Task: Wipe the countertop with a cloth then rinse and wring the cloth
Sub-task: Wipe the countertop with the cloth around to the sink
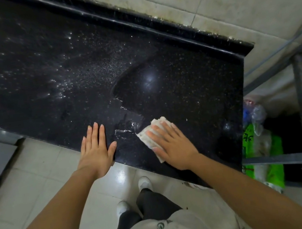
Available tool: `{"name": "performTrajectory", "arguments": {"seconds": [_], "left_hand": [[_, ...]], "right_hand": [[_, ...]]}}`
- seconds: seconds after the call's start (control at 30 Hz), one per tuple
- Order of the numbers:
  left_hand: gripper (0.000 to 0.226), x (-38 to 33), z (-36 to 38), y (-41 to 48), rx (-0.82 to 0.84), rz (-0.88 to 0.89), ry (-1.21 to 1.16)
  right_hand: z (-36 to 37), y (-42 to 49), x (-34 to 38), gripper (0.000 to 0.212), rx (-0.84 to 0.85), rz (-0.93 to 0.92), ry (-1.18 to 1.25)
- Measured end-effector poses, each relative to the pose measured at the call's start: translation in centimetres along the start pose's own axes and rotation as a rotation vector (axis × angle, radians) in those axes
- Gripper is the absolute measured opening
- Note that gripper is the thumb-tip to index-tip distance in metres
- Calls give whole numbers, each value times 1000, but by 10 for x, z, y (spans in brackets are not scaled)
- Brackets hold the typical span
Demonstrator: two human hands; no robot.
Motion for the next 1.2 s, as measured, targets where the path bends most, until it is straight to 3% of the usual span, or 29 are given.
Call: {"name": "performTrajectory", "arguments": {"seconds": [0.07,0.37,0.5,0.6,0.87,0.97,1.1,1.2], "left_hand": [[69,0,-1,-1,0,0,2],[67,-1,-1,-1,-6,2,-15],[67,-1,-1,0,-10,0,-14],[67,0,-1,0,-18,-3,-17],[67,1,-1,0,-13,-8,-21],[68,1,0,1,-11,-17,-32],[70,1,-1,1,0,-24,-16],[71,0,-1,0,7,-25,-18]], "right_hand": [[0,-15,-35,58,-13,84,-13],[-20,-40,-162,56,-176,911,247],[-23,-15,-169,59,-187,1069,365],[-25,12,-150,60,-127,939,306],[-34,111,13,59,-82,229,7],[-27,124,46,59,9,144,120],[-30,121,31,57,27,25,119],[-39,115,-15,56,-15,140,108]]}}
Point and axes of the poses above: each hand's wrist, its own y-axis towards the middle knuckle, its own z-axis out of the palm, x = y × z, the point moved 8 cm from there along y, towards the middle knuckle
